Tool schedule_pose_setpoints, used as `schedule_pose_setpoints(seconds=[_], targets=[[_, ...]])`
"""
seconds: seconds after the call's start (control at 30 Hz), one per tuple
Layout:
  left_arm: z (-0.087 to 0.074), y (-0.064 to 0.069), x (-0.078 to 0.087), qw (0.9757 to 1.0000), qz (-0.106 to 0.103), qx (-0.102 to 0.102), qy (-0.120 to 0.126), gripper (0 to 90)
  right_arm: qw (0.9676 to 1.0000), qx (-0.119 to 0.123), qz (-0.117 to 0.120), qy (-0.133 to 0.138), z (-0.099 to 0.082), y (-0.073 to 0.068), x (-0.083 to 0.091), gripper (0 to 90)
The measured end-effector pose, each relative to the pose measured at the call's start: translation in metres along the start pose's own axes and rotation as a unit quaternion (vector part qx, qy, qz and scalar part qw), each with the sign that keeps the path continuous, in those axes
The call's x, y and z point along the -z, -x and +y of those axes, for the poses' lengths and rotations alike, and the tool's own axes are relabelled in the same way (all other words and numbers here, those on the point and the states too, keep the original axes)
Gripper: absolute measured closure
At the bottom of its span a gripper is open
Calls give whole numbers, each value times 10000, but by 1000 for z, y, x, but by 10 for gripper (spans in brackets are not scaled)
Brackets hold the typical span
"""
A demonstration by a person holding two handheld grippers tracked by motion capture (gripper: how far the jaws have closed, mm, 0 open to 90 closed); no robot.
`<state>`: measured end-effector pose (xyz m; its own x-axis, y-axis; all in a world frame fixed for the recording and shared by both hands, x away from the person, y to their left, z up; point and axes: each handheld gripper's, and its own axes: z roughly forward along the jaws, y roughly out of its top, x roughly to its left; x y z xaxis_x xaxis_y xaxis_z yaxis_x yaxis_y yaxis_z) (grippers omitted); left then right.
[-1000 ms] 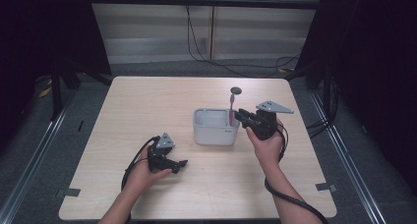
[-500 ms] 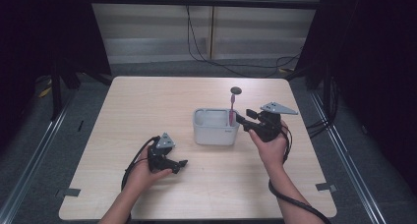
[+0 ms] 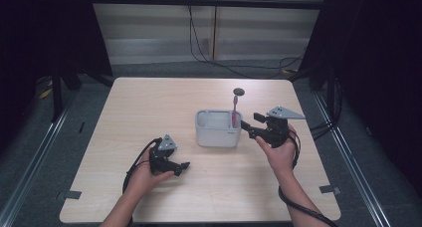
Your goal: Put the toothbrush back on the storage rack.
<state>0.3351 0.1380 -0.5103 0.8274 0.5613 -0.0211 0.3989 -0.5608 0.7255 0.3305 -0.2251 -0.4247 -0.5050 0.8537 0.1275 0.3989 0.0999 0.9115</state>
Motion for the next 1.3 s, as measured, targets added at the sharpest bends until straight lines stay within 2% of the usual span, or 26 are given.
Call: schedule_pose_setpoints(seconds=[0.63,0.83,1.17,1.3], targets=[[0,0,0,10000,-5,5,-1,147,9997,29,86,-217,-7,4,13,288],[0,0,0,10000,-10,16,0,147,9995,63,193,-246,-10,7,16,248],[0,0,0,10000,21,-23,-6,147,9983,111,346,-449,-20,11,20,207],[0,0,0,10000,-9,14,1,147,9973,211,435,-561,-24,12,21,196]])
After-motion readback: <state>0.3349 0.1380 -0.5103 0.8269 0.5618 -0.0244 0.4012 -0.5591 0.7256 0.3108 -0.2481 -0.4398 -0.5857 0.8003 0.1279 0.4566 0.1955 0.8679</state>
